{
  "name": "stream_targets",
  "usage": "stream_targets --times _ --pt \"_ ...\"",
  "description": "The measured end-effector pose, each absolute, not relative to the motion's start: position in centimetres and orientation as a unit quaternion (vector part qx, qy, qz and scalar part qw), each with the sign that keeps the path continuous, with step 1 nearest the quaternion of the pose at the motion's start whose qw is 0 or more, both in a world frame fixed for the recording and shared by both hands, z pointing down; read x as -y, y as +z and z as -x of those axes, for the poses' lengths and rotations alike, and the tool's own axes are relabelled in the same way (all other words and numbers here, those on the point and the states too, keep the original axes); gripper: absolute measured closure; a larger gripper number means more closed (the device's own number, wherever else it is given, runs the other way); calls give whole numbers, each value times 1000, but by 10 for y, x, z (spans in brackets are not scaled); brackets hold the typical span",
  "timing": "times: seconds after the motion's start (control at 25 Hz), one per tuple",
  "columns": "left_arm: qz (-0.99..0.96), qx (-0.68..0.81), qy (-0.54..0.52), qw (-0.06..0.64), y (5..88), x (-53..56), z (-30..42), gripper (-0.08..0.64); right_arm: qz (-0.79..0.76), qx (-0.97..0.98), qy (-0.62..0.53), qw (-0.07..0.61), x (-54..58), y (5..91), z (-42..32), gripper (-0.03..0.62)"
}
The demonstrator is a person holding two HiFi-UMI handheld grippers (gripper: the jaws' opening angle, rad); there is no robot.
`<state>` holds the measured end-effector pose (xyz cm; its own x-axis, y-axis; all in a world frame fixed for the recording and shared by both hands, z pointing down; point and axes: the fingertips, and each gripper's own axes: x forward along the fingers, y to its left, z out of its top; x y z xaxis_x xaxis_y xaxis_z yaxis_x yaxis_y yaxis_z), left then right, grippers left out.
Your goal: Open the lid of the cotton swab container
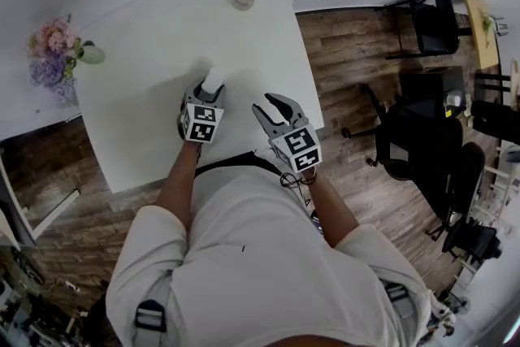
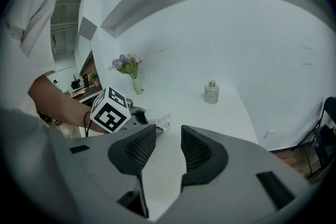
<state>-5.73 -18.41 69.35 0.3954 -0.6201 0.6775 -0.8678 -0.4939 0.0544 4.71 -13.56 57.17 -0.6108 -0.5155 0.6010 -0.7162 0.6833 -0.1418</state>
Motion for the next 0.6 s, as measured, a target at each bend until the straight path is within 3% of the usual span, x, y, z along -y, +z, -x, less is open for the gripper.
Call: stream_targets --times 0.6 --pt "-876 355 279 170 652 162 37 344 -293 908 137 265 140 553 -36 442"
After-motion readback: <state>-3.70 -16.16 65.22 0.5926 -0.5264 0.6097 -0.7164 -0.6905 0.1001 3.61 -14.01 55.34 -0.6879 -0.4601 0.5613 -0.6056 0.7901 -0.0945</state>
